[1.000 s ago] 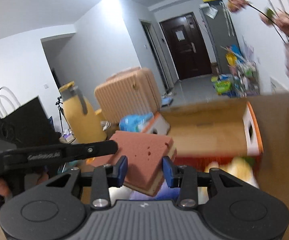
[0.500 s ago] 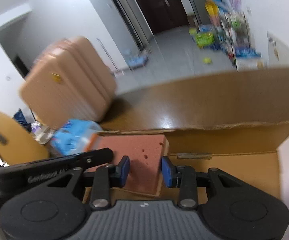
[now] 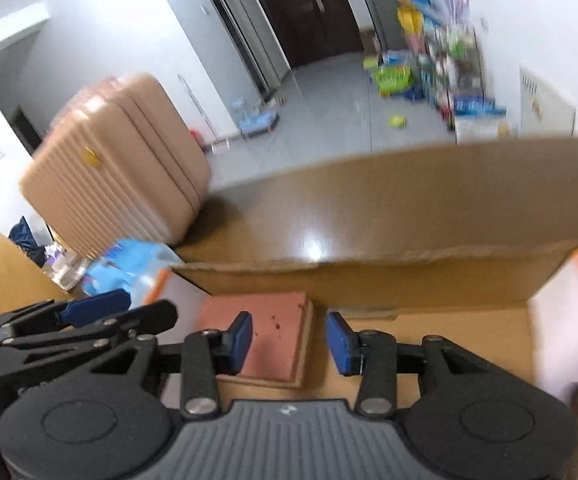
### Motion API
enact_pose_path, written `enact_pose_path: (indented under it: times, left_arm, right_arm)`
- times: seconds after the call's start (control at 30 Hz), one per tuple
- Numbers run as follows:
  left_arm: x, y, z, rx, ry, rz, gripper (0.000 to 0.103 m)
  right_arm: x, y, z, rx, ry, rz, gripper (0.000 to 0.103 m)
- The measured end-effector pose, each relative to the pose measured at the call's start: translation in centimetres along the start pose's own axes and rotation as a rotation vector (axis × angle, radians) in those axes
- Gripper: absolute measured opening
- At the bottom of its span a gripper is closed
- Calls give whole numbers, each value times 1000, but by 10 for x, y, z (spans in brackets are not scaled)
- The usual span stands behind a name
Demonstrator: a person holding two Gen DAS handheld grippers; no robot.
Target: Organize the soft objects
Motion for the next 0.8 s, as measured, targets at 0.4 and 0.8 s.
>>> enact_pose_path:
  times: [0.4,0.8]
  left_arm:
    - [-162,-17,5,37,-21,116,81]
    - [-274,-110,48,31,-37,268,88]
  right_arm:
    - [-231,4,17,-208,-148,259,79]
    - [-322,-112,30,-292,-142,387,83]
Point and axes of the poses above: each gripper's, at about its wrist camera, not at the fingertips, and x roughly the way its jaws point, z to its right, y to its top, the point moved 9 cm from there along x, roughly the way its jaws point, and after that the axes turned 10 degrees about z, right-handed, at the moved point
